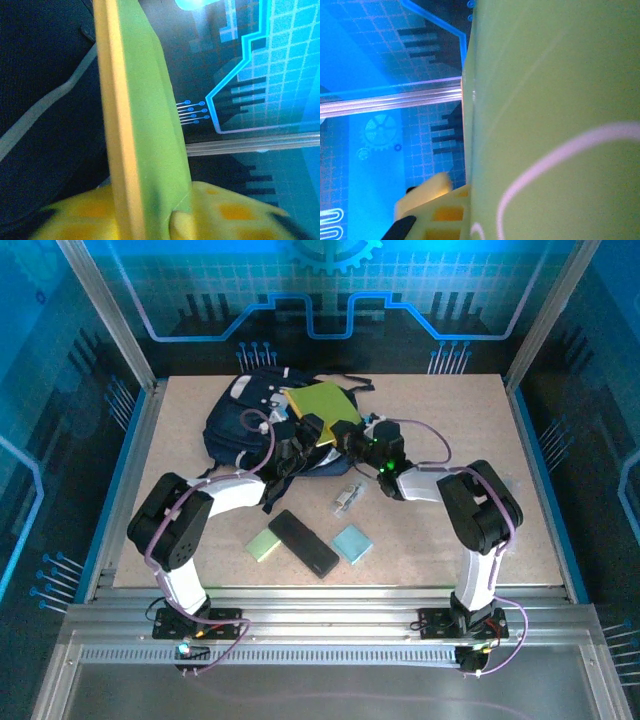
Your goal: Pack the student bag
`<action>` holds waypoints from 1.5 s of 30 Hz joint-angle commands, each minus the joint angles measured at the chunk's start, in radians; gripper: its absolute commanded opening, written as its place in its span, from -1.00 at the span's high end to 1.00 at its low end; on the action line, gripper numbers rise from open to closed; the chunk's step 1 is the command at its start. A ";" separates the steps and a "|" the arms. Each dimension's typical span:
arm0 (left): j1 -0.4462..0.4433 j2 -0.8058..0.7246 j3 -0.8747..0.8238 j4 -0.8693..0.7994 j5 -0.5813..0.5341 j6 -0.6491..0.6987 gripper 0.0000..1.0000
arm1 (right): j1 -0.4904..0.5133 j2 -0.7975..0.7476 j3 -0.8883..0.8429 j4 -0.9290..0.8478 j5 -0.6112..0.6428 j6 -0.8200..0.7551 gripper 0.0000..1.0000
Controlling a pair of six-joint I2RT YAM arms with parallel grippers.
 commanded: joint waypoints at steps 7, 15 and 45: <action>0.014 -0.079 0.130 -0.313 0.180 0.361 -0.21 | -0.289 -0.251 -0.124 -0.293 -0.127 -0.284 1.00; 0.017 0.073 0.462 -0.795 0.290 0.715 -0.23 | -0.538 -0.403 -0.160 -0.628 -0.312 -0.539 1.00; -0.022 0.573 1.235 -1.471 0.211 0.989 1.00 | -0.702 -0.584 -0.196 -0.869 -0.447 -0.797 1.00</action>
